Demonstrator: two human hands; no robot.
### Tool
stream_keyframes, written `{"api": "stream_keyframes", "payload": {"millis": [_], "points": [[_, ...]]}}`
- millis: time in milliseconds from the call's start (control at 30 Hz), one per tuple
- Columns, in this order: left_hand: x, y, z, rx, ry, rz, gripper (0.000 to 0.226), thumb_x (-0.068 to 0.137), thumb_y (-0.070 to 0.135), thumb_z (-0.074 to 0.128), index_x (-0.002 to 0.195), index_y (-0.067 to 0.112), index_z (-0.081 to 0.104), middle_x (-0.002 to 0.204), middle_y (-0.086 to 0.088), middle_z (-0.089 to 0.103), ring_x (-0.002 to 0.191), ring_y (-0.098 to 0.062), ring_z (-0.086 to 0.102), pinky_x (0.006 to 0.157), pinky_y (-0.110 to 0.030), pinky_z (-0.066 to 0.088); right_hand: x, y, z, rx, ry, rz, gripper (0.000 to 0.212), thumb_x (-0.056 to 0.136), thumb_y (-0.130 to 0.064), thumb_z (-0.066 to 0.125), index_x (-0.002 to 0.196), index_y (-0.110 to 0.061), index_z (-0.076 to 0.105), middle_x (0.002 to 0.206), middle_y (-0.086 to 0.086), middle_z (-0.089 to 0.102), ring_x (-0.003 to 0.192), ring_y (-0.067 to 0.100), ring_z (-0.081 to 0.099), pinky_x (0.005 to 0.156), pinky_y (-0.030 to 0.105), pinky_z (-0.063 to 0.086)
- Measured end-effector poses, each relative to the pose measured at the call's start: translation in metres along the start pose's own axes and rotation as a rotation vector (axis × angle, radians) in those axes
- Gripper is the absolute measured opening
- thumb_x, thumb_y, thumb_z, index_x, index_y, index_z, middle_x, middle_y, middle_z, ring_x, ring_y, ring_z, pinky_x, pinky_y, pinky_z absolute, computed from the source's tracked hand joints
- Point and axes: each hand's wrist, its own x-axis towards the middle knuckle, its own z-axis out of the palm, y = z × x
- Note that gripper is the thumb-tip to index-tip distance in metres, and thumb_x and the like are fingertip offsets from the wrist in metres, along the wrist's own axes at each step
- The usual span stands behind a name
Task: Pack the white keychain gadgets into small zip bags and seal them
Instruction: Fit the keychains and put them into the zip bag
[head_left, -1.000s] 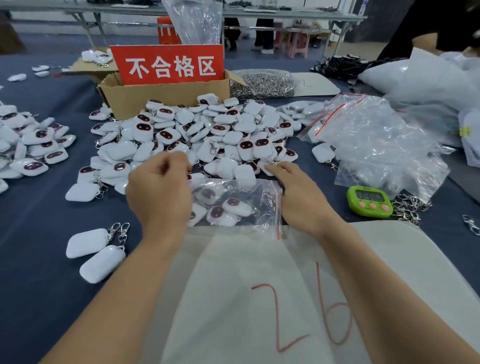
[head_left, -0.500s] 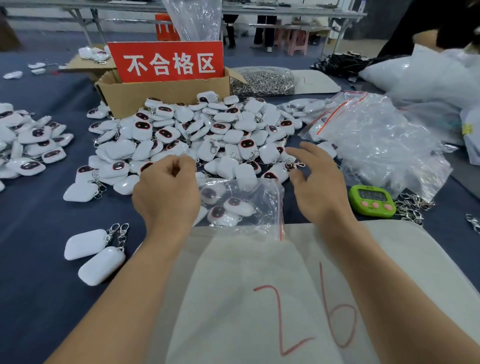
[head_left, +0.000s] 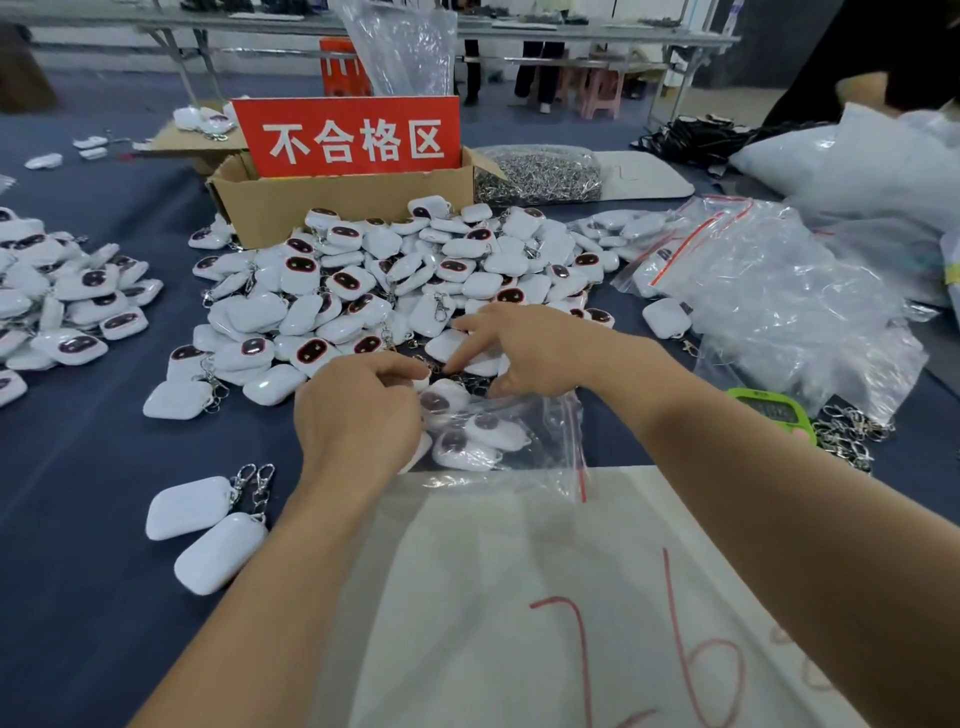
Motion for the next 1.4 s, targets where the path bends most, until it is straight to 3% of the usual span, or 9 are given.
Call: {"api": "stream_keyframes", "payload": {"millis": [167,233,400,533,733,900,1100,1233,1400], "points": [[-0.005,0.006,-0.004,-0.079,-0.007,-0.054,0.045,0.078,0.004,0.046,0.075,0.036,0.078,0.058,0.016,0.068,0.050,-0.016,0.065,0.067,-0.042,0.062,-0.004,-0.005,0.005,0.000,0.298,0.057,0.032,0.091,-0.012,0.073,0.113,-0.034,0.079,0.160,-0.006,0.046,0.151,0.020,0.032,0.119,0.032,0.026],[-0.008,0.010,-0.006,-0.107,0.012,-0.058,0.048,0.068,0.006,0.044,0.073,0.039,0.077,0.058,0.014,0.068,0.047,-0.012,0.061,0.065,-0.042,0.062,-0.006,-0.016,0.002,0.177,0.281,0.019,0.033,0.086,-0.011,0.078,0.107,-0.036,0.080,0.159,-0.006,0.048,0.150,0.017,0.035,0.117,0.030,0.026],[-0.015,0.015,-0.010,-0.066,0.008,-0.059,0.054,0.064,0.008,0.047,0.072,0.055,0.072,0.060,0.023,0.067,0.053,-0.012,0.064,0.067,-0.035,0.059,0.006,-0.032,0.005,-0.077,0.042,-0.014,0.037,0.088,-0.034,0.079,0.123,-0.041,0.072,0.170,0.000,0.028,0.157,0.023,0.018,0.125,0.041,0.021],[-0.014,0.015,-0.010,-0.031,0.037,-0.087,0.045,0.069,0.006,0.050,0.068,0.044,0.074,0.054,0.018,0.066,0.053,-0.013,0.064,0.076,-0.036,0.056,0.006,-0.026,0.008,-0.138,0.255,0.158,0.039,0.084,-0.036,0.083,0.121,-0.031,0.074,0.161,0.001,0.042,0.153,0.026,0.027,0.123,0.040,0.021],[-0.007,0.010,-0.005,0.012,0.119,-0.039,0.037,0.078,0.014,0.051,0.093,0.038,0.075,0.071,0.013,0.071,0.077,-0.020,0.069,0.101,-0.045,0.046,-0.042,-0.009,-0.001,0.848,0.827,0.405,0.036,0.065,-0.016,0.093,0.094,-0.031,0.077,0.112,-0.005,0.075,0.093,0.004,0.069,0.080,0.026,0.053],[-0.018,0.015,0.001,0.070,0.435,0.294,0.038,0.082,0.009,0.059,0.108,0.031,0.077,0.098,0.010,0.074,0.097,-0.023,0.058,0.093,-0.033,0.030,-0.098,-0.001,0.021,1.265,1.030,0.450,0.019,0.083,0.001,0.075,0.083,-0.015,0.065,0.065,0.002,0.071,0.050,0.013,0.058,0.047,0.023,0.047],[-0.087,0.034,0.041,-0.055,0.251,0.797,0.031,0.082,0.012,0.057,0.102,0.020,0.079,0.092,0.007,0.075,0.086,-0.019,0.063,0.078,-0.029,0.047,-0.136,-0.013,0.050,1.540,0.933,0.538,0.022,0.104,-0.024,0.054,0.084,-0.015,0.051,0.058,0.012,0.062,0.038,0.019,0.039,0.038,0.023,0.029],[-0.102,0.038,0.053,-0.029,0.102,0.770,0.032,0.093,0.027,0.054,0.114,0.023,0.078,0.093,0.008,0.073,0.084,-0.018,0.065,0.074,-0.030,0.047,-0.140,-0.027,0.053,1.598,0.848,0.448,0.032,0.086,-0.027,0.057,0.058,-0.017,0.070,0.050,0.009,0.055,0.044,0.021,0.041,0.048,0.032,0.030],[-0.078,0.034,0.045,-0.004,0.095,0.652,0.026,0.094,0.029,0.061,0.111,0.023,0.079,0.088,0.009,0.073,0.085,-0.016,0.055,0.084,-0.031,0.042,-0.139,-0.023,0.052,1.578,0.711,0.343,0.034,0.078,-0.031,0.051,0.075,-0.010,0.078,0.068,0.020,0.062,0.048,0.022,0.038,0.052,0.031,0.035]]}}
